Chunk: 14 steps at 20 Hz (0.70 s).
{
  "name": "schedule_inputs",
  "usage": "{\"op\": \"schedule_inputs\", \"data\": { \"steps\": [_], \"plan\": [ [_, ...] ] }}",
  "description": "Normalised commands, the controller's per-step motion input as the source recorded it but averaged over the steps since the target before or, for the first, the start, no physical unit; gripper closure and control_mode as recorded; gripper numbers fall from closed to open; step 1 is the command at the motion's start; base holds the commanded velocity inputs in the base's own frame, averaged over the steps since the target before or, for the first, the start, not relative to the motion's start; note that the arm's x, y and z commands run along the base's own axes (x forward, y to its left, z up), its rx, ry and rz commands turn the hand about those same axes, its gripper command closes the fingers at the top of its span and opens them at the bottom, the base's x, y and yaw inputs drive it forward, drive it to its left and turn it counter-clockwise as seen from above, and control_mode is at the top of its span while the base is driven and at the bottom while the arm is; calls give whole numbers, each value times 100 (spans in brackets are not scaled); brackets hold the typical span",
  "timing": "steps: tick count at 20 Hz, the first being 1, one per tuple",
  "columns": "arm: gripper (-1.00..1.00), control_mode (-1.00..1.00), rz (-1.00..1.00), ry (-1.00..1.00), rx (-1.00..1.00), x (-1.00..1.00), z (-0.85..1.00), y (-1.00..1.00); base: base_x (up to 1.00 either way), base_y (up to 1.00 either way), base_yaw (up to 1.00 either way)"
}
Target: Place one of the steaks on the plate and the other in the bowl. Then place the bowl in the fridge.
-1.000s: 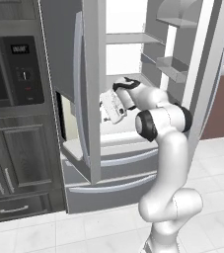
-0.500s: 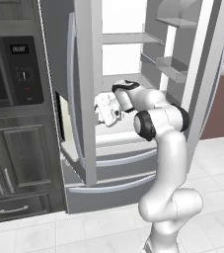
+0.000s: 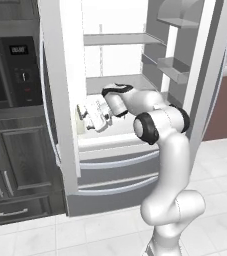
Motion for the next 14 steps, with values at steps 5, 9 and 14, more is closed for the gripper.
{"op": "schedule_inputs", "data": {
  "steps": [5, 9, 14],
  "plan": [
    [-100, -100, -8, -2, 0, -51, 0, 83, 0, 0, 0],
    [-100, -100, -7, 0, -1, -17, 0, 17, 0, 0, 0],
    [-100, -100, -1, 3, -19, 19, 17, -61, 0, 0, 0]
  ]
}}
